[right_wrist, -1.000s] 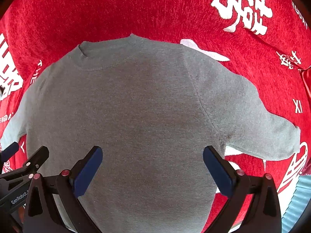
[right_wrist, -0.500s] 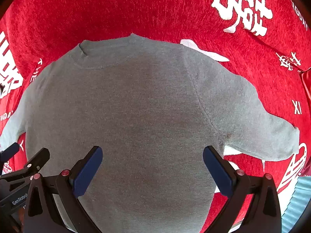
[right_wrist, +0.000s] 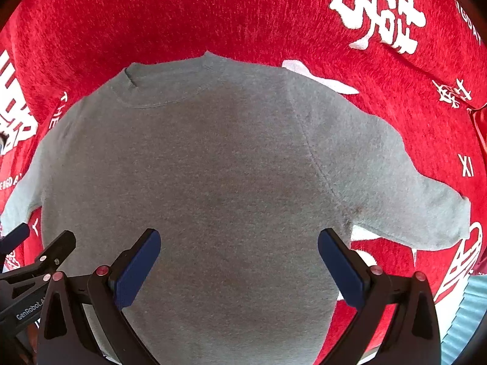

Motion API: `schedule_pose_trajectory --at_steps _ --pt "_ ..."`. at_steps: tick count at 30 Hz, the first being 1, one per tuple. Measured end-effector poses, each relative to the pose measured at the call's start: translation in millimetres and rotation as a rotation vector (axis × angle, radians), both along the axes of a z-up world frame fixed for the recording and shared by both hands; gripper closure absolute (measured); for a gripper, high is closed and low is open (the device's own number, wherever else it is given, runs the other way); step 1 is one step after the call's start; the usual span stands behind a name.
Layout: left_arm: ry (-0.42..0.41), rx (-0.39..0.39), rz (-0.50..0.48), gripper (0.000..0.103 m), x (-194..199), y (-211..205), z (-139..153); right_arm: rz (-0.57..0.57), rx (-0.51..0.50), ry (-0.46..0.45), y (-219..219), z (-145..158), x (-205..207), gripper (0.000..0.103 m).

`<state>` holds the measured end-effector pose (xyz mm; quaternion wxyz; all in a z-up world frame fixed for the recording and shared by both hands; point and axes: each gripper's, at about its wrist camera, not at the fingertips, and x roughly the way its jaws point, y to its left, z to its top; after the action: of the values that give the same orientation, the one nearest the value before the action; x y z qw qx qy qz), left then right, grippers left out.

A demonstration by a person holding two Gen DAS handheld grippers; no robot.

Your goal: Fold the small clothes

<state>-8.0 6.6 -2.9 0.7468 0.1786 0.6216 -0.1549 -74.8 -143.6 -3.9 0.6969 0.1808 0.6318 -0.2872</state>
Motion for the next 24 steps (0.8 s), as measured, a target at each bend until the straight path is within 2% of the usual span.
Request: schedule_pose_trajectory --at_steps 24 --pt "0.012 -0.022 0.012 0.0 -0.8 6.1 1.9 -0.002 -0.001 0.005 4.7 -0.3 1.7 0.0"
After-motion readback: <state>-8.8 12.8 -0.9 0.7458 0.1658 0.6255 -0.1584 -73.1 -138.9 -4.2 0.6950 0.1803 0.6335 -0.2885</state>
